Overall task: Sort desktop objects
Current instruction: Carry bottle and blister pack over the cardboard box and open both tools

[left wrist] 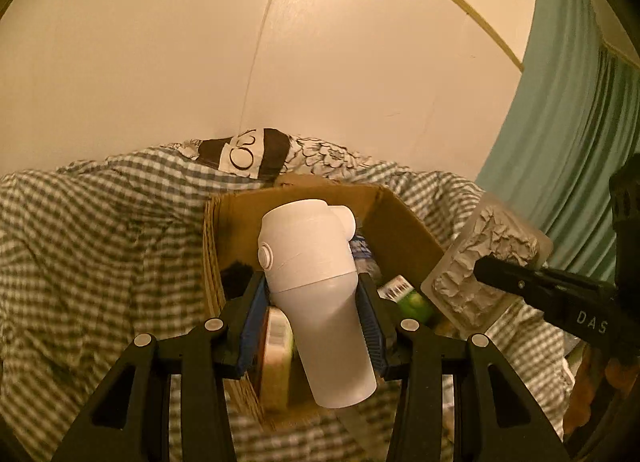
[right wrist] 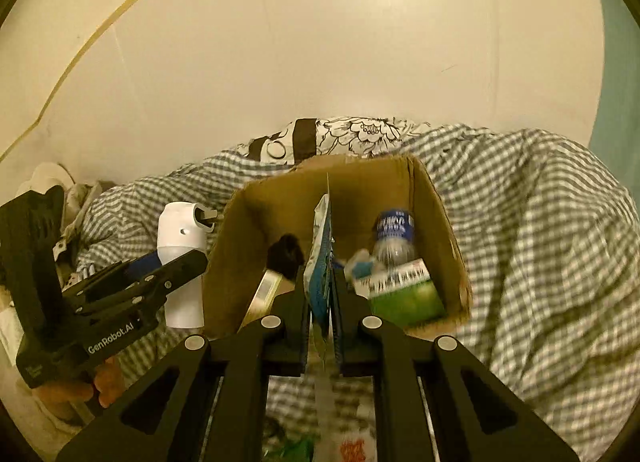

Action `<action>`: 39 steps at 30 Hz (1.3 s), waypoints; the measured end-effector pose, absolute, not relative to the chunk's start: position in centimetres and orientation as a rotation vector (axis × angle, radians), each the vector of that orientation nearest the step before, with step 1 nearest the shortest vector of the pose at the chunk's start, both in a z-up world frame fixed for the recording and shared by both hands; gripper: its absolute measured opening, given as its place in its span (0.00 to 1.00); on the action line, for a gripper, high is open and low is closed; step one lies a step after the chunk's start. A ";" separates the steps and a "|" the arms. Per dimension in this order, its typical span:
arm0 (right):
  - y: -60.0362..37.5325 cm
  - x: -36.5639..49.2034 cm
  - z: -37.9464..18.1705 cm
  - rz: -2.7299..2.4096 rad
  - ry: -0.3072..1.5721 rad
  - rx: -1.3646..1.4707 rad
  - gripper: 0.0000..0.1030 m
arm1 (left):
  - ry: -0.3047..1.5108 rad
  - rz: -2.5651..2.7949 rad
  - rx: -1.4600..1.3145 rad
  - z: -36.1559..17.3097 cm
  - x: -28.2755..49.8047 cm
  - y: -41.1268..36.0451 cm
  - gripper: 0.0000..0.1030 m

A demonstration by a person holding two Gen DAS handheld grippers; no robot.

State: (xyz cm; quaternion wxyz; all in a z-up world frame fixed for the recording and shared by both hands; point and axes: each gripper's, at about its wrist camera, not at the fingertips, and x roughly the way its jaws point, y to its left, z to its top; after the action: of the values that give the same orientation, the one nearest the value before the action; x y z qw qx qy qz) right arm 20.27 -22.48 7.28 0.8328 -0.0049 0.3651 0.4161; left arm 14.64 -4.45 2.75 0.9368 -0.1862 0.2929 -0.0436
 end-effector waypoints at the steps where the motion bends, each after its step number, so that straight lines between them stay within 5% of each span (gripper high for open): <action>1: -21.7 21.2 6.9 0.881 0.780 -0.019 0.08 | 0.601 -0.090 -0.378 2.5 15.3 -4.3 0.44; 14: -17.4 28.2 1.4 0.895 0.898 0.080 0.10 | 0.686 -0.086 -0.403 -2.3 22.5 -3.3 0.46; 17: -17.6 28.3 2.0 0.888 0.890 0.109 0.39 | 0.672 -0.067 -0.377 -1.5 21.7 -3.7 0.63; 18: -17.8 28.1 2.4 0.882 0.881 0.112 0.41 | 0.664 -0.061 -0.380 -1.2 21.7 -3.3 0.67; 39: -29.4 14.9 10.0 0.788 0.740 0.007 0.44 | 0.680 -0.060 -0.350 3.5 6.6 -6.7 0.88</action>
State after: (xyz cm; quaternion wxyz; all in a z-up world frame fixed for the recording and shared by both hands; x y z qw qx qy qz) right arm 14.93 -29.42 9.97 0.8575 0.0033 0.3522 0.3749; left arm 6.61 -6.66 3.51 0.9273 -0.1706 0.3319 -0.0293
